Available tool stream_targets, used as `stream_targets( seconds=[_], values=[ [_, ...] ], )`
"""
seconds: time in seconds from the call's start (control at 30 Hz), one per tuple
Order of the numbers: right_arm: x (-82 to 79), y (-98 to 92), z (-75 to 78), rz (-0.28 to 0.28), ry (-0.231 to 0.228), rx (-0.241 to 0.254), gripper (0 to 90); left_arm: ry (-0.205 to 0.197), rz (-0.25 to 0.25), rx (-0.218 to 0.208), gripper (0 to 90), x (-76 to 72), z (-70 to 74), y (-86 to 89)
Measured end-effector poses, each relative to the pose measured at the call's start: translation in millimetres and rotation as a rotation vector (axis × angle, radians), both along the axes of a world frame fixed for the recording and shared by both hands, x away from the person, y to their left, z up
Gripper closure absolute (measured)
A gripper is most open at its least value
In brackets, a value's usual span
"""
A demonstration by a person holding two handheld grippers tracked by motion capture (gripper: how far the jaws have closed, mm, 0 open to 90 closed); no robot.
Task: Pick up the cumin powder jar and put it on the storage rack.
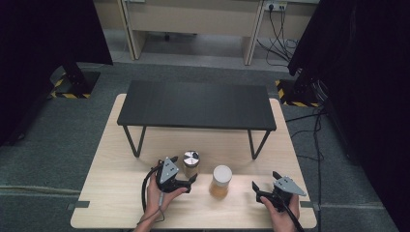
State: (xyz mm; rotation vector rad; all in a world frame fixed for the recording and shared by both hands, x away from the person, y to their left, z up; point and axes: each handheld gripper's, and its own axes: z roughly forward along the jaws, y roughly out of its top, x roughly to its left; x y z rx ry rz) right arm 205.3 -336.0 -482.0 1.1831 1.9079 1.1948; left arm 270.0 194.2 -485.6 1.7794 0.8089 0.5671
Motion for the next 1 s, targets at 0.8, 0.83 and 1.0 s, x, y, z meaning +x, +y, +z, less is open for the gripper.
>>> stream_targets(
  seconds=[0.8, 0.83, 1.0],
  values=[
    [0.8, -1.2, 0.2, 0.003, 0.005, 0.006, 6.6, 0.040, -0.015, 0.015, 28.4, 23.6, -5.3, -14.3],
    [0.7, -1.3, 0.1, 0.003, 0.004, 0.007, 6.6, 0.039, -0.013, 0.017, 29.8, 23.3, -5.3, -14.5],
    [1.5, -1.4, 0.6, 0.005, 0.008, 0.005, 6.6, 0.041, -0.006, 0.006, 29.9, 22.8, -6.2, -15.3]
  ],
)
